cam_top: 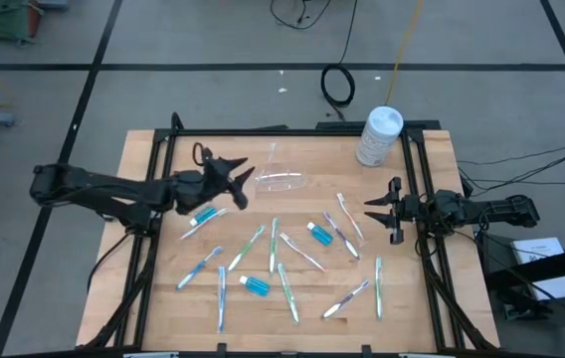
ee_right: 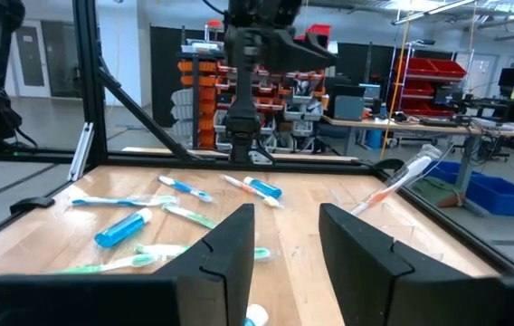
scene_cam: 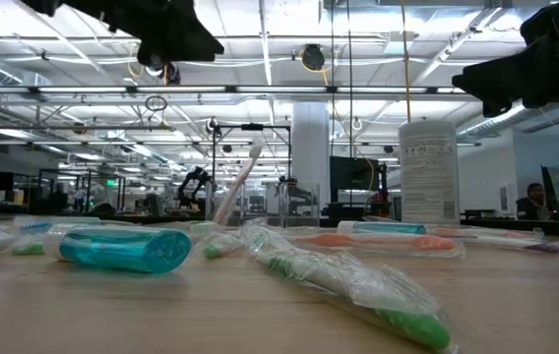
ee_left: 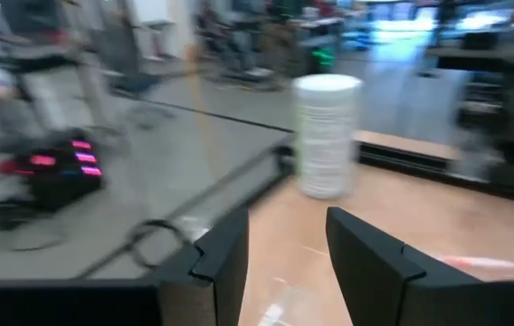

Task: Pick & Place toothbrushing station
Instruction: Put the orange toothbrush into the transparent organizer

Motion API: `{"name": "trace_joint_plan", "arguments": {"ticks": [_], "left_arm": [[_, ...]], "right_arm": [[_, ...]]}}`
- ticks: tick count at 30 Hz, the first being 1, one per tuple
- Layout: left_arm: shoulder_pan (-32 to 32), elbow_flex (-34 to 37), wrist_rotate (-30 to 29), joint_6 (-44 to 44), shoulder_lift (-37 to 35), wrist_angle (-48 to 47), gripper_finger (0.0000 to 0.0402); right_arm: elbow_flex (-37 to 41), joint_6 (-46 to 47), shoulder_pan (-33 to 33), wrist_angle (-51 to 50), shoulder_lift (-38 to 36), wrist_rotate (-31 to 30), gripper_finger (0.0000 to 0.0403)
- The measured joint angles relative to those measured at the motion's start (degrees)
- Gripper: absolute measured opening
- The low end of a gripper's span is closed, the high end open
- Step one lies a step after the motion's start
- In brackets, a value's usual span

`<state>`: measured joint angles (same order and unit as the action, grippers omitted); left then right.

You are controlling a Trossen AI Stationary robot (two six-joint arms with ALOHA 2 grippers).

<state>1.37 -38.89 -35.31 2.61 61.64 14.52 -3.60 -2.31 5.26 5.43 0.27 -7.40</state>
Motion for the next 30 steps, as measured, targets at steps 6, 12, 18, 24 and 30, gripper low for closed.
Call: {"name": "trace_joint_plan", "arguments": {"ticks": [6,12,18,24,30], "left_arm": [[-0.74,0.0,6.23,4.09,-3.79,-7.31,0.0152],[-0.09,0.02,14.6,9.66,-3.55,-17.99,0.0152],[-0.47,0.04,14.36,9.96,-1.99,-15.81,0.0152],[-0.7,0.02,14.38,9.82,-1.96,-12.98,0.0152],[-1.51,0.02,14.38,9.55,-1.94,-12.68,0.0152]], "right_arm": [[-0.02,1.65,0.0,0.34,0.02,0.0,0.0118],[0.0,0.9,-0.02,2.58,0.02,-0.09,0.0118],[0.0,-13.27,-0.02,16.07,0.04,-0.26,0.0118],[0.02,-25.27,-0.02,33.11,0.46,-2.96,0.0118],[-0.02,-19.4,-0.02,40.04,4.34,0.18,0.0118]]}}
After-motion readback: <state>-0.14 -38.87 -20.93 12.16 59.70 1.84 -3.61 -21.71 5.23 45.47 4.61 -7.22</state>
